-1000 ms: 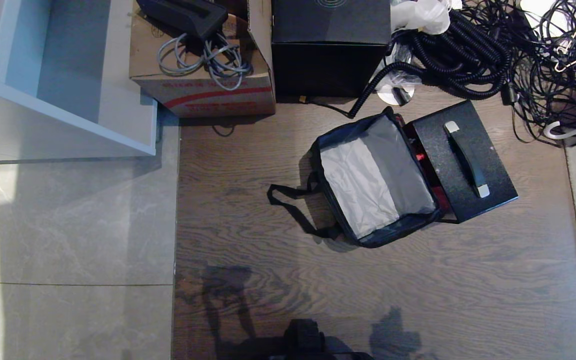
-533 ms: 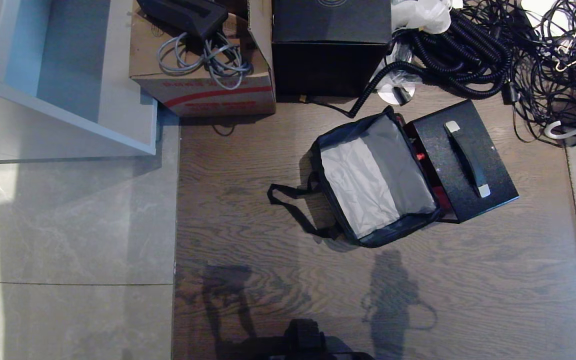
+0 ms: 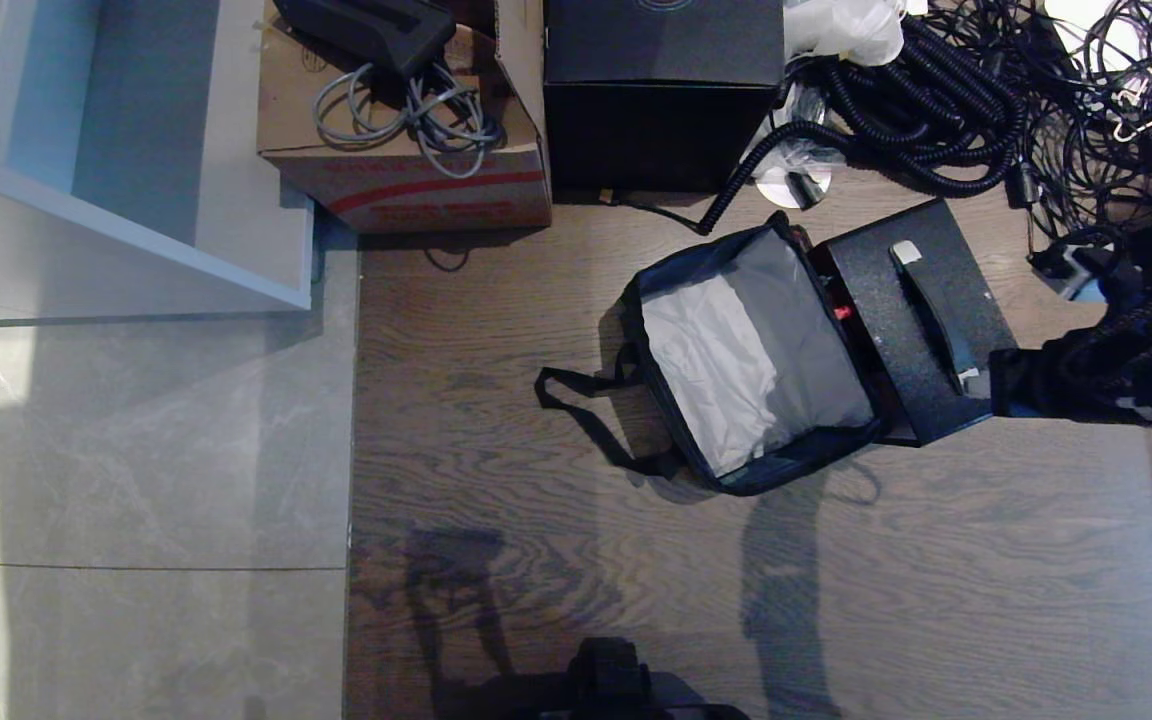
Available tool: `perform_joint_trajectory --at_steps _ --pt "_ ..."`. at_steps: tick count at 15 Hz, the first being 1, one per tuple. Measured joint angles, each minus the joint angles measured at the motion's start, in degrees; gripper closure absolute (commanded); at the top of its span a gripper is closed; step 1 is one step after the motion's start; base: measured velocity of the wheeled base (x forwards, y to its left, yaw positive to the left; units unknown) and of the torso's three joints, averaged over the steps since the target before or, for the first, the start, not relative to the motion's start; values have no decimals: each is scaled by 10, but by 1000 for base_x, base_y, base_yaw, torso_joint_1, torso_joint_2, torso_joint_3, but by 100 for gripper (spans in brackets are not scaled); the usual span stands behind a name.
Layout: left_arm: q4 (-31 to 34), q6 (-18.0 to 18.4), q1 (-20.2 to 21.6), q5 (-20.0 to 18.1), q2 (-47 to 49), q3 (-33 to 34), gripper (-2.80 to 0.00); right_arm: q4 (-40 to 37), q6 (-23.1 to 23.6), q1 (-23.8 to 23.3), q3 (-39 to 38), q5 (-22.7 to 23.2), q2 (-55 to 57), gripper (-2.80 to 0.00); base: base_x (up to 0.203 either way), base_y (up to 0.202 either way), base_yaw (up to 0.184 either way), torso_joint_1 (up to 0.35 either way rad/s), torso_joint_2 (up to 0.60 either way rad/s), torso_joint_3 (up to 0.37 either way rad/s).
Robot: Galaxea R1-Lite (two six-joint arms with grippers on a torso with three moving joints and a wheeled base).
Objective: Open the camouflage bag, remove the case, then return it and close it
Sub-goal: Grip the handle again
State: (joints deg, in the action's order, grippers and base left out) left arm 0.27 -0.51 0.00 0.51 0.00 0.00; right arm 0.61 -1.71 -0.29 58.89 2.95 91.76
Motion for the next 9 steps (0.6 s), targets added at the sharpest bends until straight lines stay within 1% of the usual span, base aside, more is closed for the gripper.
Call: perform_joint_trajectory --at_steps 2,4,6,7,9 --pt "0 0 0 0 0 0 0 39 6 -4 50 -1 64 -280 0 0 0 0 0 0" --pt "0 0 0 0 0 0 0 49 28 -5 81 -1 98 -280 0 0 0 0 0 0" --pt "0 0 0 0 0 0 0 65 82 1 94 -7 111 -280 0 0 0 0 0 0" --pt "0 0 0 0 0 0 0 79 112 5 96 -18 114 -280 0 0 0 0 0 0" --pt "0 0 0 0 0 0 0 108 193 11 98 -72 117 -280 0 0 0 0 0 0"
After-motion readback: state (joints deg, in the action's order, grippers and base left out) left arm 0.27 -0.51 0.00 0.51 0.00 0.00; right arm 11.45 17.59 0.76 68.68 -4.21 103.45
